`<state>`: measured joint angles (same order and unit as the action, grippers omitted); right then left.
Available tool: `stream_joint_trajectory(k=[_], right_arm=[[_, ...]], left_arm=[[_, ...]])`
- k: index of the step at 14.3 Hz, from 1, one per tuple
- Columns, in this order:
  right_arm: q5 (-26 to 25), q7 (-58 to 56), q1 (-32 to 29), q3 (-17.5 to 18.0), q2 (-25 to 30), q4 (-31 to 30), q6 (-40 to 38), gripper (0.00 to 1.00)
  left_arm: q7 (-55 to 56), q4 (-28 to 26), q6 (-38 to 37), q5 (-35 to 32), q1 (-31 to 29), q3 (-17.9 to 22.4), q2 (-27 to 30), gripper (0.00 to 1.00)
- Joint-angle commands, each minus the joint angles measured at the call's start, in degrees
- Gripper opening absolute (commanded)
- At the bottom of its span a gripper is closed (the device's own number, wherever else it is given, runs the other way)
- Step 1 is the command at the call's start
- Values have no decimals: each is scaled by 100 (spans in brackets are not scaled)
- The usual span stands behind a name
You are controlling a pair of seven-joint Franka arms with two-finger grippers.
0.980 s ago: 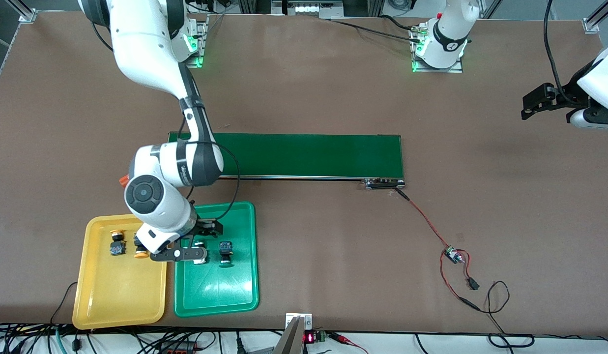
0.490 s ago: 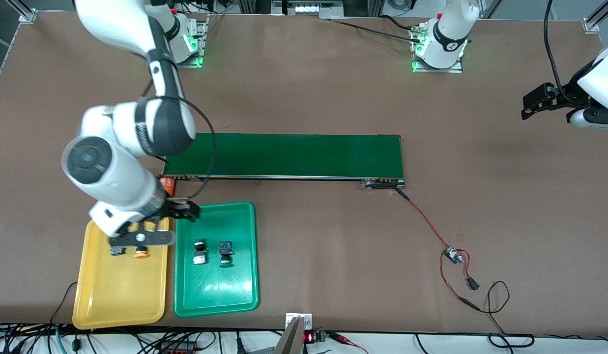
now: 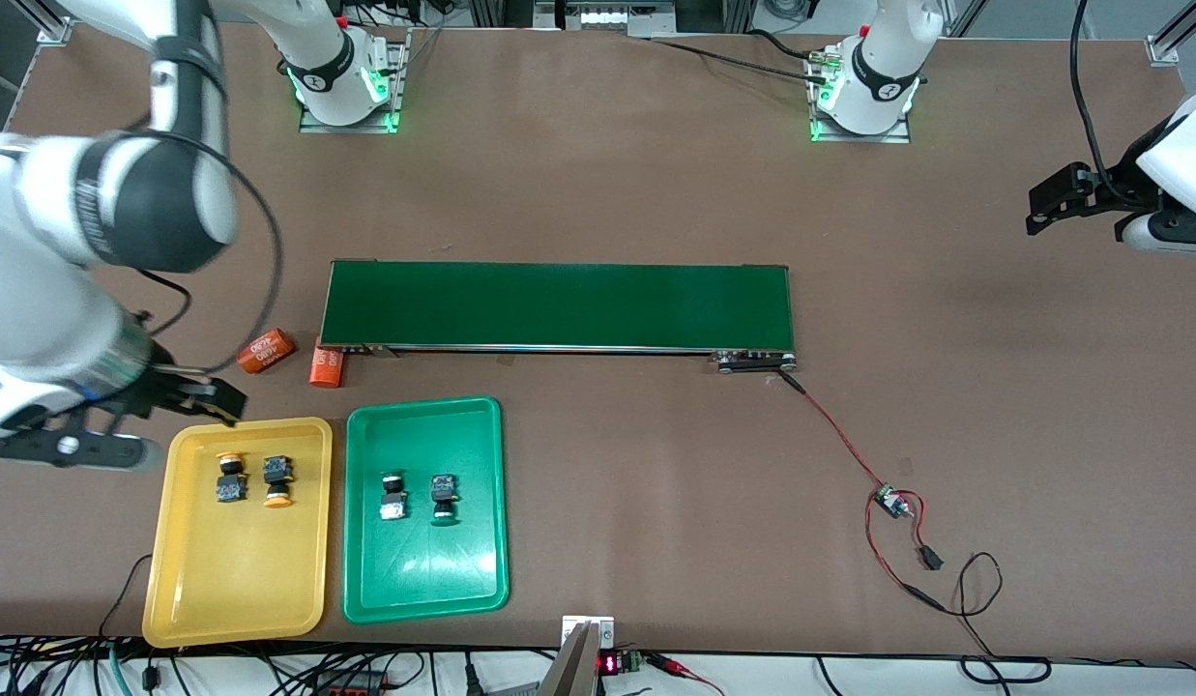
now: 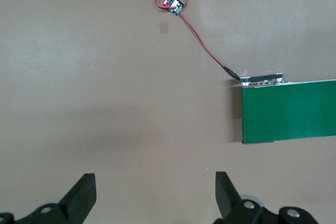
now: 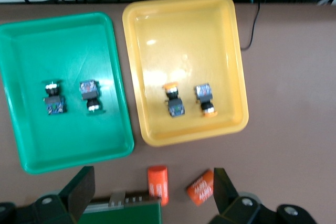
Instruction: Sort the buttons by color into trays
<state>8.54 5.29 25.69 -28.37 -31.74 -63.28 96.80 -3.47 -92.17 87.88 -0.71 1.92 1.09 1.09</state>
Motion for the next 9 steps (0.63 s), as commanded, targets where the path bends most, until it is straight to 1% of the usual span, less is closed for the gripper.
stream_joint_trajectory(k=[1, 2, 3, 6, 7, 9], right_arm=[[-203, -483, -1081, 1138, 616, -316, -152, 100], [-203, -607, -1380, 1306, 713, -378, -152, 100], [-195, -799, -1740, 1560, 853, -474, -178, 100], [-247, -1021, -2751, 2421, 1187, -755, -520, 100], [-386, -977, -2824, 2520, 1362, -974, -574, 100], [-922, -924, -2789, 2573, 1950, -1833, -461, 100]], left_arm=[[-127, 164, -122, 27, -25, 6, -56, 100], [-127, 164, -122, 27, -25, 6, -56, 100], [-127, 164, -122, 27, -25, 6, -56, 100], [-127, 164, -122, 27, -25, 6, -56, 100], [-127, 164, -122, 27, -25, 6, -56, 100], [-127, 164, -122, 27, -25, 6, -56, 100]])
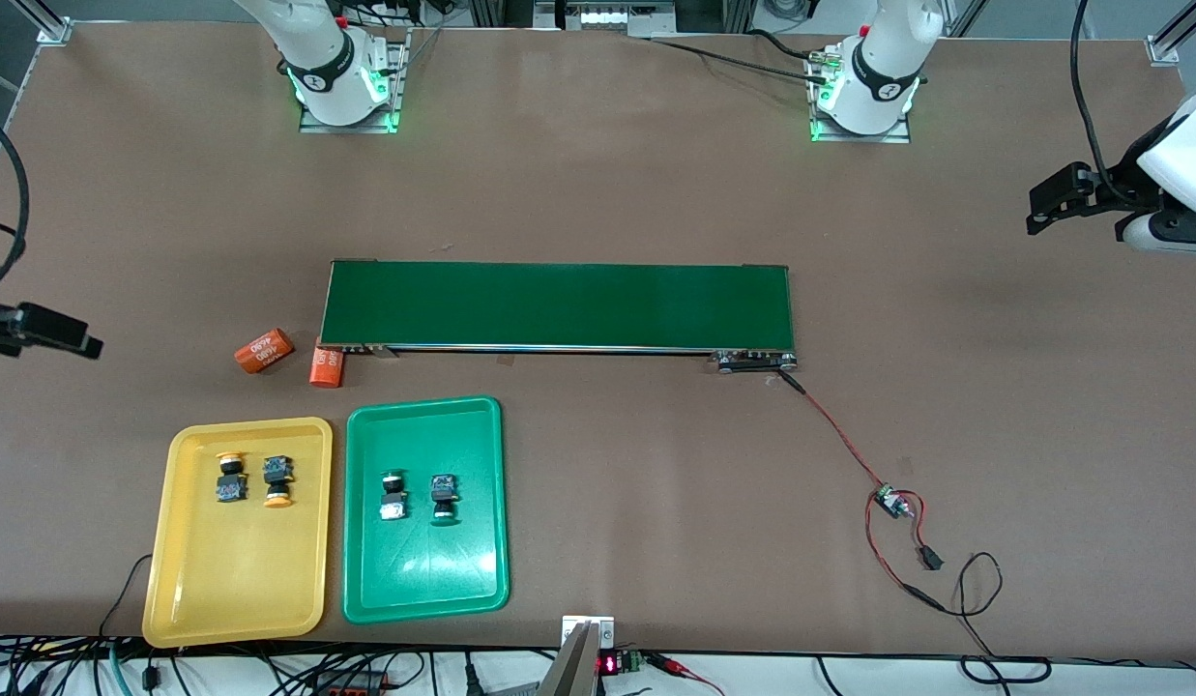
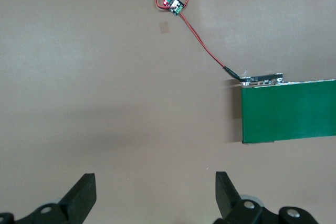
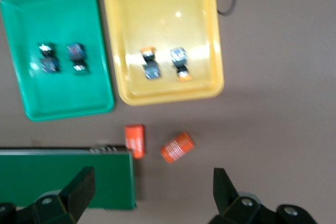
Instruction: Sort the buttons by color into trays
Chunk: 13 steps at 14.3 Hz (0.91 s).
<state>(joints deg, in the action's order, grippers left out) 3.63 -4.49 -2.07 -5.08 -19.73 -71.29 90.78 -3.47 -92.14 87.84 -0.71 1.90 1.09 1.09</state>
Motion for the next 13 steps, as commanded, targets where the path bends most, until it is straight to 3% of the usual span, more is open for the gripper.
stream_joint_trajectory(k=[1, 6, 11, 13], right_arm=[[-468, 62, 39, 244, 873, -1167, 186, 100], [-530, 255, 268, 244, 1286, -1299, -156, 100], [-512, 229, 242, 218, 2023, -2291, 405, 100], [-512, 220, 242, 218, 2104, -2320, 275, 100]], left_arm=[[-127, 161, -118, 27, -23, 6, -56, 100], [-127, 161, -118, 27, -23, -3, -56, 100], [-127, 161, -118, 27, -23, 6, -56, 100], [-127, 161, -118, 27, -23, 6, -48, 100]])
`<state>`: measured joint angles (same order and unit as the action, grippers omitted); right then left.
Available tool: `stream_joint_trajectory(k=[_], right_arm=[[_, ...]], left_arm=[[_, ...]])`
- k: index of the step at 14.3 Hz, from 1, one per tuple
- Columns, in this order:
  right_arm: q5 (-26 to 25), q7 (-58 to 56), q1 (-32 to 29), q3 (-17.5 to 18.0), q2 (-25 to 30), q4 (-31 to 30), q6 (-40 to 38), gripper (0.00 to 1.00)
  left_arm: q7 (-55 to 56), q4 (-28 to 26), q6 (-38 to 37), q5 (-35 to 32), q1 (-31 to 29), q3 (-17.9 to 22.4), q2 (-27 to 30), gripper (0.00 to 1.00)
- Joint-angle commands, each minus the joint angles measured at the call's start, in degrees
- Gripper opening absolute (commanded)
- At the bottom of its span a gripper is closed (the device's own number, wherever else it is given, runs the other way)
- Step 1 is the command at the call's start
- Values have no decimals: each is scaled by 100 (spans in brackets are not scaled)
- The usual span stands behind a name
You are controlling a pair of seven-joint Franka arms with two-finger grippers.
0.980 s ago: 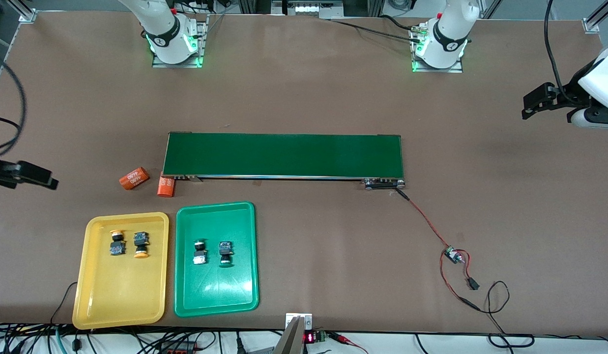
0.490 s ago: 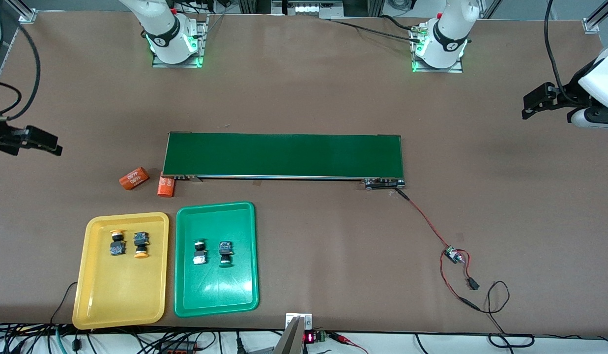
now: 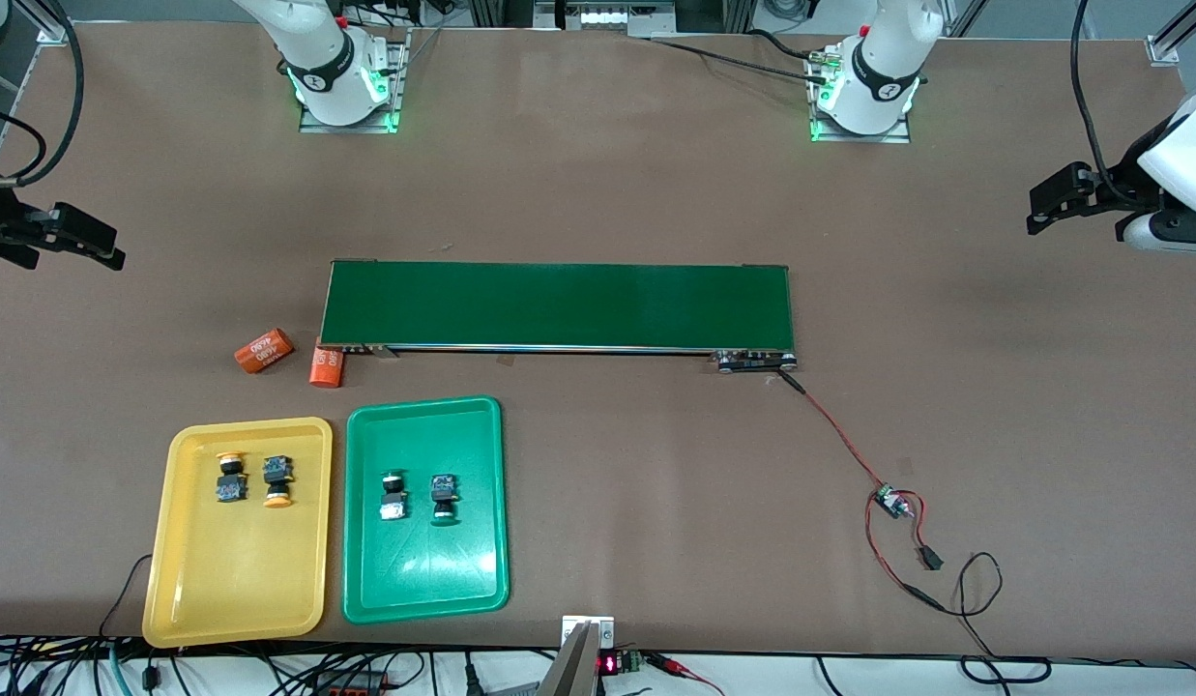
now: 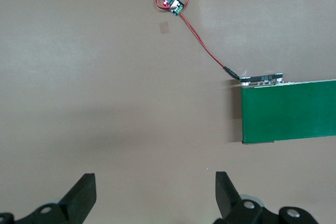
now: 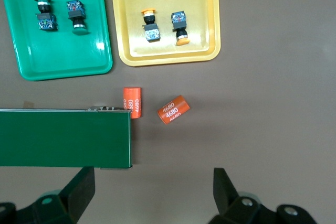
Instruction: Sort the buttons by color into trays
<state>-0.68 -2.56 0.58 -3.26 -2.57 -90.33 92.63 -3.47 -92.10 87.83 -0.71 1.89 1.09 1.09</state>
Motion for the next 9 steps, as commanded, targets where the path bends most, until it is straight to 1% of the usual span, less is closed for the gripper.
stream_joint_trajectory(k=[1, 4, 9], right_arm=[[-90, -34, -32, 36, 398, -380, 2, 100], [-82, -87, -32, 36, 301, -284, -25, 100], [-38, 18, -41, 18, 327, -204, -34, 100]], left_arm=[[-127, 157, -117, 27, -22, 6, -56, 100], [-118, 157, -117, 27, -22, 6, -47, 100], [-127, 157, -134, 27, -22, 5, -47, 100]])
